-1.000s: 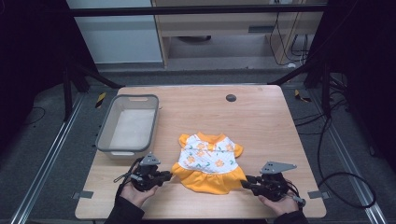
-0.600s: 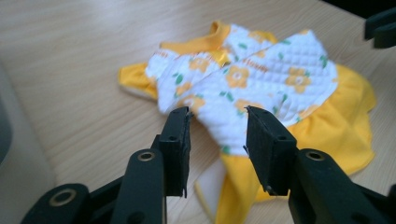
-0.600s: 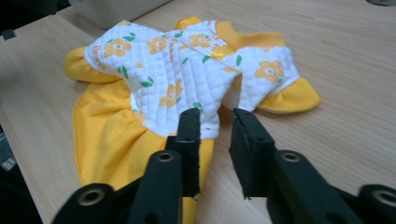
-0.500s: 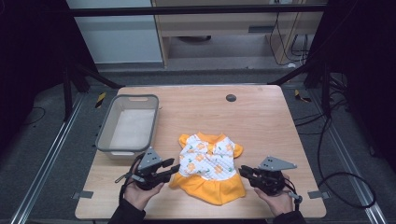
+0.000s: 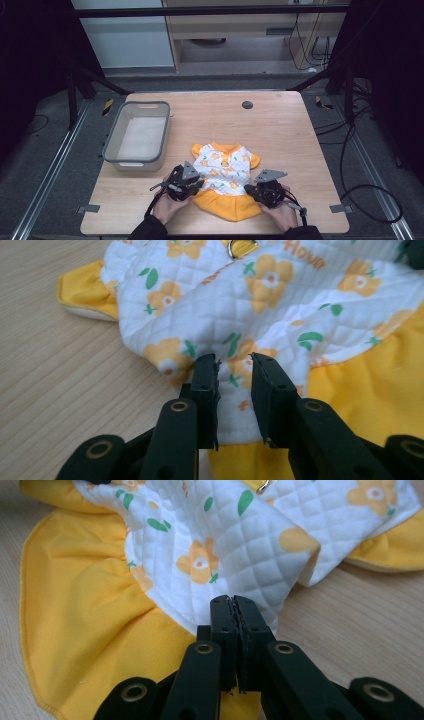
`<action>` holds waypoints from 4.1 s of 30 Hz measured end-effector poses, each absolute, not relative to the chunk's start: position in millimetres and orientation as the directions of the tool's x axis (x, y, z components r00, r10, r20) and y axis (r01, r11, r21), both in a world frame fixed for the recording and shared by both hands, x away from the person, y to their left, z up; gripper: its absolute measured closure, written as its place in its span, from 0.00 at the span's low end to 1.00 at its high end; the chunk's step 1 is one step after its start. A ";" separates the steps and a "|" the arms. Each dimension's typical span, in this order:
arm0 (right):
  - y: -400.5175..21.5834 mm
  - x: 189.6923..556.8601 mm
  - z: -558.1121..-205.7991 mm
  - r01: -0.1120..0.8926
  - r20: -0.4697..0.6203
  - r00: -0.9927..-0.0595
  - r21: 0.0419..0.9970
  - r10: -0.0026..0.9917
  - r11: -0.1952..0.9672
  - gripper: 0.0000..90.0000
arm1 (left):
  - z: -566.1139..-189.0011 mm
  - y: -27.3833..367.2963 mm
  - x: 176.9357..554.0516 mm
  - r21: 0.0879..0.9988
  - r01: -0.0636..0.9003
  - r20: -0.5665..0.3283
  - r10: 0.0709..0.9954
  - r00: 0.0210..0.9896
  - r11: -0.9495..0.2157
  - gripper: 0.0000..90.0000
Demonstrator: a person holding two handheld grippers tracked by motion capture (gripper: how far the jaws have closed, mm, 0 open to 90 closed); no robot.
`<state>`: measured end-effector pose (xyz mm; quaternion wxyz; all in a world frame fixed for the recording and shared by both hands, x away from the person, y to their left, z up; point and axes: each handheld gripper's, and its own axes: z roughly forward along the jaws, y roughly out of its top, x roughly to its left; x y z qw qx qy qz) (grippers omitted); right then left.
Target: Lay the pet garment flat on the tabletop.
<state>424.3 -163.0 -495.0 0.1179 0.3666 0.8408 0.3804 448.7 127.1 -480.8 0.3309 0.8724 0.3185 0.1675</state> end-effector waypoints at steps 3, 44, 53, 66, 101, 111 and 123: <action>-161.9 423.3 -495.9 0.531 0.086 -0.709 0.719 0.700 0.449 0.98 | -485.0 124.9 452.0 0.669 0.443 0.094 0.658 0.747 -0.597 0.80; -199.3 503.9 -476.3 0.541 0.066 -0.493 0.804 0.868 0.246 0.66 | -472.7 142.1 536.0 0.769 0.504 0.049 0.821 0.568 -0.394 0.52; -197.2 525.4 -503.8 0.604 0.046 -0.462 0.747 0.886 0.277 0.67 | -493.9 140.8 546.3 0.719 0.551 0.043 0.819 0.573 -0.423 0.53; -185.6 518.4 -492.4 0.574 0.053 -0.517 0.762 0.854 0.300 1.00 | -493.9 135.0 539.0 0.702 0.596 -0.006 0.834 0.552 -0.390 0.96; -193.6 511.5 -421.3 0.391 -0.035 -0.476 0.886 0.879 0.247 0.79 | -410.3 156.0 523.7 0.864 0.400 0.017 0.811 0.585 -0.307 0.57; -189.5 441.7 -431.8 0.427 0.015 -0.598 0.852 0.801 0.303 0.71 | -425.8 177.7 466.1 0.836 0.421 -0.023 0.746 0.666 -0.351 0.62; -200.0 398.2 -471.2 0.523 0.062 -0.618 0.777 0.783 0.351 0.63 | -450.2 182.1 434.5 0.788 0.468 -0.032 0.733 0.679 -0.400 0.65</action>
